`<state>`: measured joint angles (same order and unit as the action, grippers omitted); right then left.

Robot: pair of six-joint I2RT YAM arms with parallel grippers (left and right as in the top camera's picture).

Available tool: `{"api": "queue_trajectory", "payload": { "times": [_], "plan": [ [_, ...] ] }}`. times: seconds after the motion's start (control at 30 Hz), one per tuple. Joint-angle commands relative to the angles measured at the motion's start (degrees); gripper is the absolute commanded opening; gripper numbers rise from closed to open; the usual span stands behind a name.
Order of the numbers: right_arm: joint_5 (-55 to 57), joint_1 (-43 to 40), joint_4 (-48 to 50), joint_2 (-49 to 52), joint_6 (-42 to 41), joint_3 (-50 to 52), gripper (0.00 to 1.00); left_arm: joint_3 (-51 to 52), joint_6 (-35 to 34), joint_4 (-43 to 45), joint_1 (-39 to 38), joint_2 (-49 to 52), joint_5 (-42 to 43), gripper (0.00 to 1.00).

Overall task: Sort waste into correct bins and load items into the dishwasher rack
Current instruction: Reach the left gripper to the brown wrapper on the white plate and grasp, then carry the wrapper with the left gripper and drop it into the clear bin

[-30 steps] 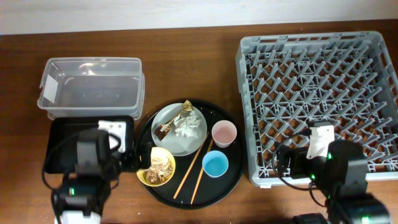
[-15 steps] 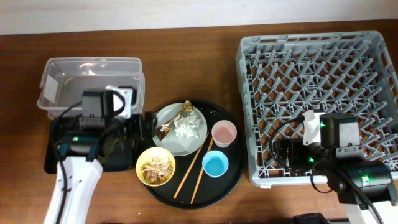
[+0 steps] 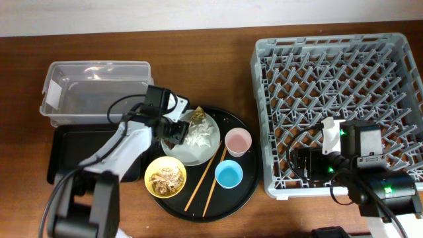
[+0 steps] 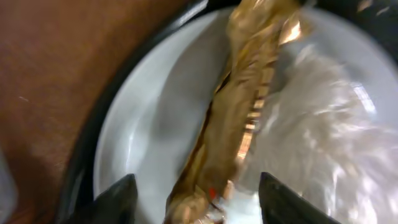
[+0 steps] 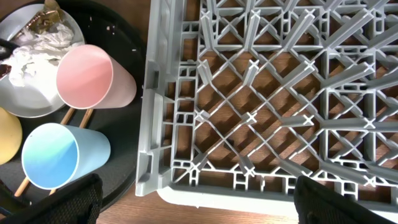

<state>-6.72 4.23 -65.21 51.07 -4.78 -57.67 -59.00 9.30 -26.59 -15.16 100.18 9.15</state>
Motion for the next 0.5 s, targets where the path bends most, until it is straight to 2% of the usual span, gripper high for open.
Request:
{"api": "queue_trajectory", "payload": {
  "times": [0.0,0.1,0.17,0.3,0.37,0.47],
  "plan": [
    [-0.33,0.26,0.02,-0.07,-0.61,-1.29,0.99,-0.83,0.87,0.28,-0.09,3.72,-0.61,0.43],
    [-0.33,0.26,0.02,-0.07,-0.61,-1.29,0.99,-0.85,0.87,0.17,-0.09,4.04,-0.63,0.15],
    [-0.33,0.26,-0.02,-0.07,-0.61,-1.29,0.99,-1.33,0.59,-0.04,-0.07,3.21,-0.63,0.01],
    [-0.31,0.26,-0.22,-0.07,-0.61,-1.29,0.99,-3.21,-0.70,-2.64,-0.07,-0.20,-1.16,0.00],
    [-0.31,0.26,-0.22,-0.07,-0.61,-1.29,0.99,-3.96,-3.72,-4.68,-0.07,-4.76,-4.63,0.00],
    [-0.33,0.26,-0.22,-0.07,-0.61,-1.29,0.99,-3.96,-4.24,-4.87,0.46,-10.34,-7.45,0.00]
  ]
}}
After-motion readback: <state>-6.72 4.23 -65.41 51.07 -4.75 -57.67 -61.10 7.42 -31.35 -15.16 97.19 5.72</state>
